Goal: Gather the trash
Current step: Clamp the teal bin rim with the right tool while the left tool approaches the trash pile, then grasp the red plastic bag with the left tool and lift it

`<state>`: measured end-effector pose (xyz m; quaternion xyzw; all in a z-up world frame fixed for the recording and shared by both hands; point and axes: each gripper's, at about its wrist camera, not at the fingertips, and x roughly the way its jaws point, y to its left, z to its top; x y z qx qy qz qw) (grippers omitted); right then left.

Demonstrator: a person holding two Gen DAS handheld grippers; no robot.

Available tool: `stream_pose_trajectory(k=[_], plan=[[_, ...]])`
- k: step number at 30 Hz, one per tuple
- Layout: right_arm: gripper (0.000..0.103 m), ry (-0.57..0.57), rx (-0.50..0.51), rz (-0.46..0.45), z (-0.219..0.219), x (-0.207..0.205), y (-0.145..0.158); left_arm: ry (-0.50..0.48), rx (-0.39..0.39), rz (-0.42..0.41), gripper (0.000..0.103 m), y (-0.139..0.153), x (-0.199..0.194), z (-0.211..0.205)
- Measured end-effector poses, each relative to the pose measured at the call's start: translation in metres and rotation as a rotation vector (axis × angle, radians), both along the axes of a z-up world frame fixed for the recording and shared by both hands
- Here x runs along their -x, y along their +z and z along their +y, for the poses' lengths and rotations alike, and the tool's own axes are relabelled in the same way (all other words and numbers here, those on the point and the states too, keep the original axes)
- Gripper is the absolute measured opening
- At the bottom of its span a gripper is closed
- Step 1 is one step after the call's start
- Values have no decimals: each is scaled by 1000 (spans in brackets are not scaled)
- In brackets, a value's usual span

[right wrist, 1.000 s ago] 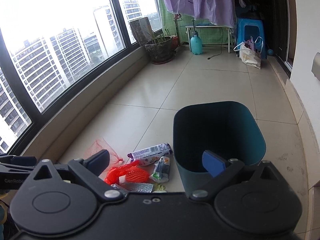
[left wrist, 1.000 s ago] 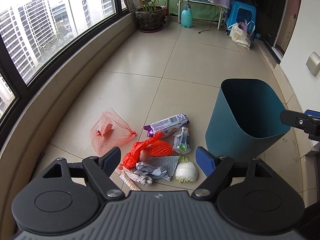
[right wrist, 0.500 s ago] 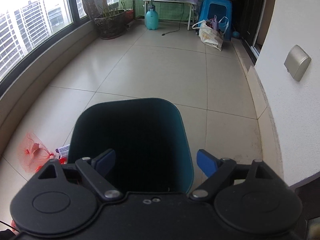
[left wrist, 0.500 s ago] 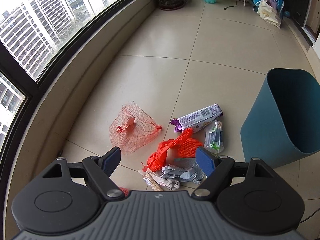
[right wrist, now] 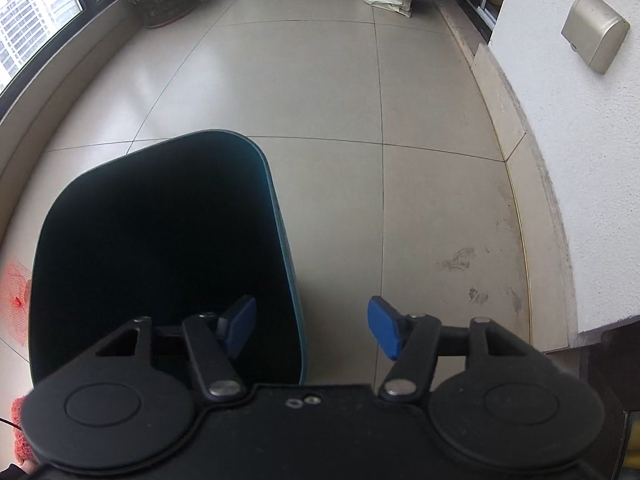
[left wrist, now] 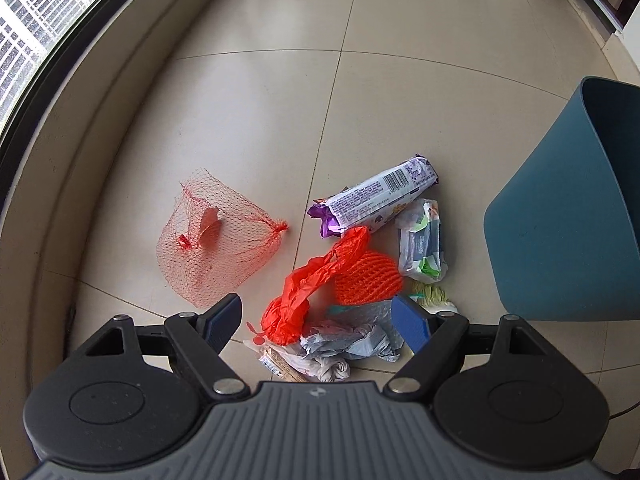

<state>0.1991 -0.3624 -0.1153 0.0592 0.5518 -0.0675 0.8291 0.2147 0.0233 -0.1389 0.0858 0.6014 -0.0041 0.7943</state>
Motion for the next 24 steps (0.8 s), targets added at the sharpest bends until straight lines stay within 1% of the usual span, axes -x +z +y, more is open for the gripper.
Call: stream_pose_trajectory(k=[1,3,4,5,6,8,10,12,15,17,20,21,22,23,24], plan=[[42,4,6,2,-2,-4,-2,-7,-8,10,82,-7,-2,1],[27,7,10,4,1,-7,-5,-28,-26,39,82,-27,-8,5],[22,10,6,0,3,-8,-5,-34,-43,52,82,-37,-10,6],[10,15,1,-7,4,-7,-5,-40,-68,66,82,-47,-13,7],[5,26,-4,-13,6,-6,-4,-50,-94,84,82,-60,-17,9],[5,57,39,-24,14,-3,-4,-70,-127,104,82,-80,-22,14],[5,75,72,-28,18,-5,-4,-75,-117,115,82,-98,-30,20],[5,80,86,-26,22,-6,-4,-69,-96,122,82,-118,-38,27],[6,80,97,-27,24,-6,-3,-44,-76,156,82,-149,-46,36],[6,84,102,-30,26,-6,-4,-28,-87,190,82,-170,-48,40],[6,90,105,-34,26,-6,-4,-14,-110,199,81,-187,-48,44],[6,91,105,-36,26,-7,-4,-7,-110,195,78,-191,-48,45],[6,90,106,-38,27,-2,-5,6,-114,192,66,-192,-48,46],[6,91,108,-40,27,-2,-5,20,-107,195,59,-193,-48,47],[6,94,113,-42,28,-2,-5,32,-92,197,42,-192,-49,48]])
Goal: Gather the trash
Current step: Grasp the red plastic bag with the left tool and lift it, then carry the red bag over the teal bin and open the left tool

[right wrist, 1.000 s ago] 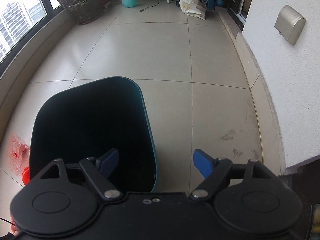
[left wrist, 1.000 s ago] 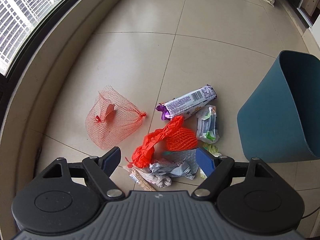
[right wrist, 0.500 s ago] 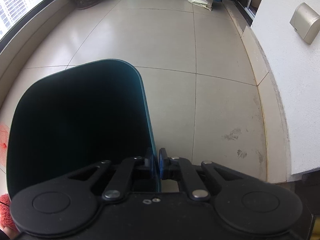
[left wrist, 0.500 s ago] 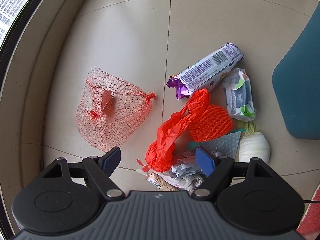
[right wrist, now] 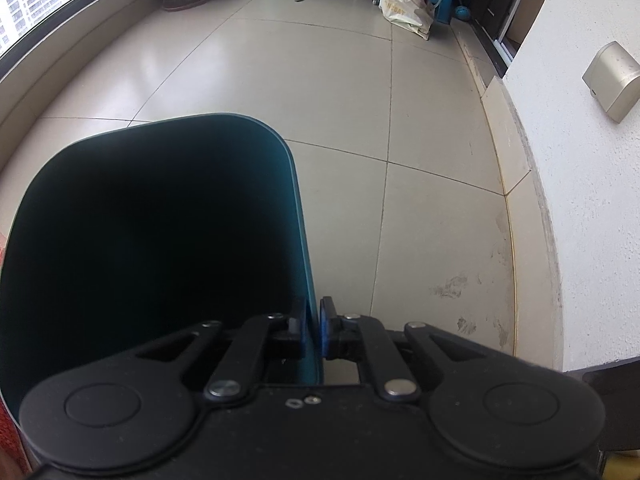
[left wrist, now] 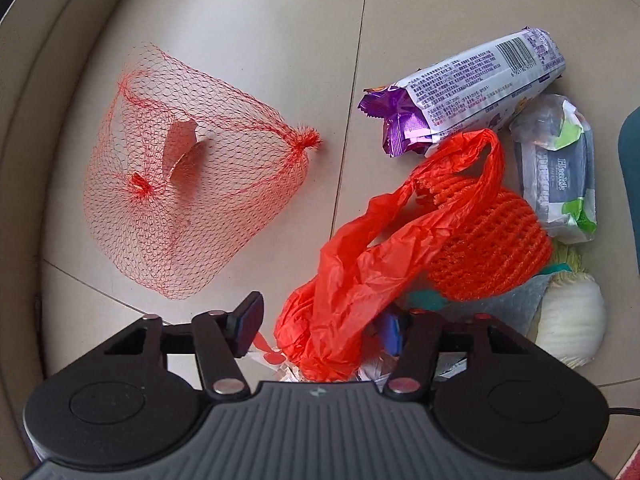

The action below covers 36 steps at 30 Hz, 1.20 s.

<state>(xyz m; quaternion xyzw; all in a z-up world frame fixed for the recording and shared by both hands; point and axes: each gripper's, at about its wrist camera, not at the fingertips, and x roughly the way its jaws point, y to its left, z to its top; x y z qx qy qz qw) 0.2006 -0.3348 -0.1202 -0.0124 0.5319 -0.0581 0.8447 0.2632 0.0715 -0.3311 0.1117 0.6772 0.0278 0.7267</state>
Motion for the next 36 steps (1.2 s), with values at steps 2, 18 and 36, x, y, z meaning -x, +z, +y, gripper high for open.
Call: stream_pose_trajectory(k=[2,18,36], plan=[[7,6,10,-6,1,2,-1,12,4,-15,26,3,0,0],[6,19,16,-31,3,10,0,-51,47,-172,11,133,19,-33],[6,-11,-41,-43,-8,9,-3,-266,361,-434,11,332,40,-197]])
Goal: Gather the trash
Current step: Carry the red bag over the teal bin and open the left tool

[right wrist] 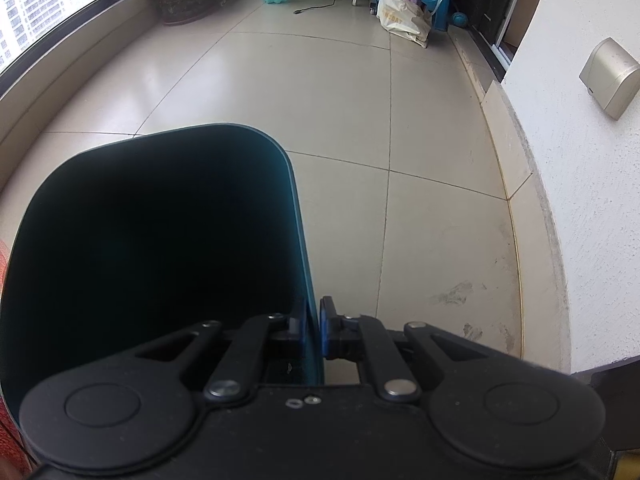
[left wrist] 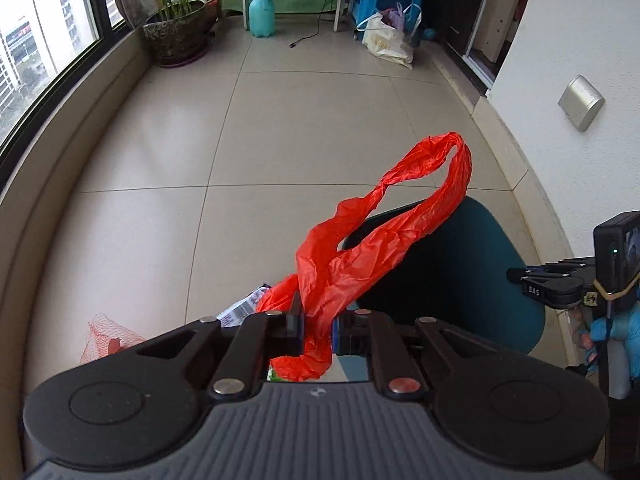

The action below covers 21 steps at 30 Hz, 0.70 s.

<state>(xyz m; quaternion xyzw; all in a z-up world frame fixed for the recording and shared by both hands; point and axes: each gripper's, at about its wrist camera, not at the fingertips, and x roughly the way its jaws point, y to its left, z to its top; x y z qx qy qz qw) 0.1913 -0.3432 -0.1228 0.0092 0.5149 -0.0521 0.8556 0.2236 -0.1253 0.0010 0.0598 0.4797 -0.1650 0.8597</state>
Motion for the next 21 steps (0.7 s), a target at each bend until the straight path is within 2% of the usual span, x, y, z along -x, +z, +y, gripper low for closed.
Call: stream_pose_trajectory(k=[4,10,14,21], plan=[[6,3,-3,-4,-1,1,-2,-56,-11,-10,11,-11,-3,-51],[4,7,-12,10,-1,4,-3,-63,-25,83,11,-49,-21,-99],[4,27,-3,7,-1,4,-4,-67,-42,144,11,-78,-29,-119],[3,37,-31,-5,-7,5,-5,-65,-68,263,11,-134,-36,-127]])
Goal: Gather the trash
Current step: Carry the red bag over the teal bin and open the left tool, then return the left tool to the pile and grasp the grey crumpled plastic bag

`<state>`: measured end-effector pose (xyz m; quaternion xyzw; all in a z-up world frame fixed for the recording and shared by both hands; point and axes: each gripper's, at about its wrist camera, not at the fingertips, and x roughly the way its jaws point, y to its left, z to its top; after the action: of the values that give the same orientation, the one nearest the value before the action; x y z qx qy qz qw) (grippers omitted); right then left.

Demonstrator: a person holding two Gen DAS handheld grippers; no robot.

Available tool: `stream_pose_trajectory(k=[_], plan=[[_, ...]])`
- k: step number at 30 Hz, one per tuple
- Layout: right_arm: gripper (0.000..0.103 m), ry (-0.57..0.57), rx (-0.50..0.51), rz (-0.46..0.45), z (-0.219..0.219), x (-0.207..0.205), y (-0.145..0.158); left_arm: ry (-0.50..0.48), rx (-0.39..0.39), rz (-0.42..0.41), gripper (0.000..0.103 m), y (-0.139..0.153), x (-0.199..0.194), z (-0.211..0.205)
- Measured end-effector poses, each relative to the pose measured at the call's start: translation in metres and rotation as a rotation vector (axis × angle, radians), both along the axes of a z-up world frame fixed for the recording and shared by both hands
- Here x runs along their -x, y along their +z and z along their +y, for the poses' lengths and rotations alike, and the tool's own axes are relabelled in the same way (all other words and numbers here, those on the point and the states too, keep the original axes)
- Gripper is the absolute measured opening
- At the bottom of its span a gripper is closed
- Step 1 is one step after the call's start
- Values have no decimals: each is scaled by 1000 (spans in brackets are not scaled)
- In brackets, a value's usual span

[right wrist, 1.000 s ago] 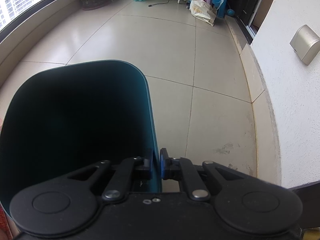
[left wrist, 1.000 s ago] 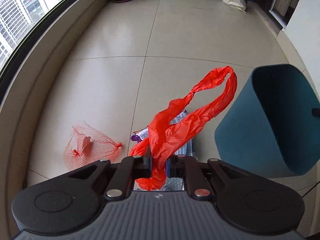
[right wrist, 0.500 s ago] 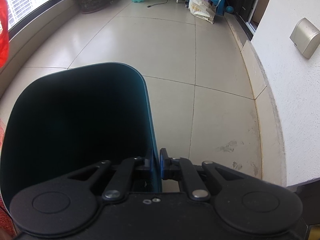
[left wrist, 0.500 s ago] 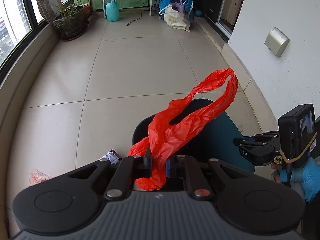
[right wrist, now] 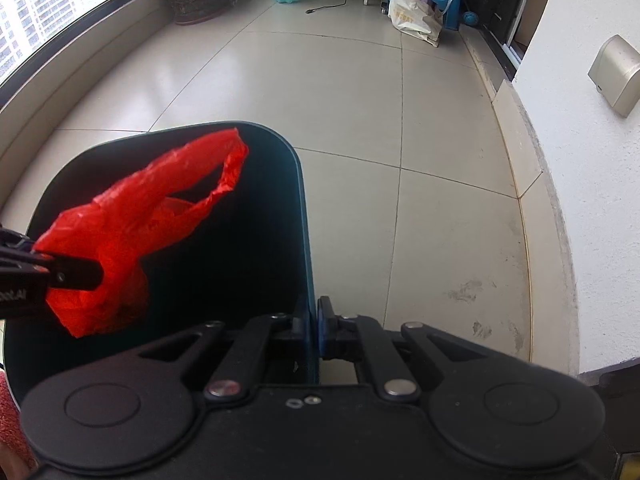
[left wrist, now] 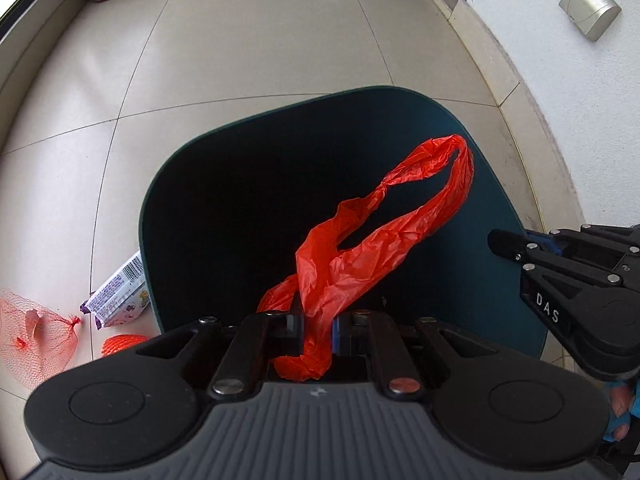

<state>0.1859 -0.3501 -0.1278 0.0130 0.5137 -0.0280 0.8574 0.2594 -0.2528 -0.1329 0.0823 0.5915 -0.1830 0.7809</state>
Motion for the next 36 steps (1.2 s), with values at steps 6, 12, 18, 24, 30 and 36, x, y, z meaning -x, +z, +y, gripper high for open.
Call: stream_pose_trajectory(k=[6,12,18,24,30,36], plan=[[3,6,-10,-7,-1,2,-1,-39,29,14,14,-9,4,1],[3,6,-8,-7,-1,5,-2,-38,87,-14,65,4,11,10],[3,4,-15,-7,-1,5,-1,-36,159,-56,66,45,23,40],[3,2,-16,-5,-2,4,0,8,188,-138,76,85,34,98],[3,-1,-18,-3,-3,4,0,118,148,-143,80,83,41,164],[3,0,-12,0,-2,2,-2,256,77,-29,80,29,39,224]])
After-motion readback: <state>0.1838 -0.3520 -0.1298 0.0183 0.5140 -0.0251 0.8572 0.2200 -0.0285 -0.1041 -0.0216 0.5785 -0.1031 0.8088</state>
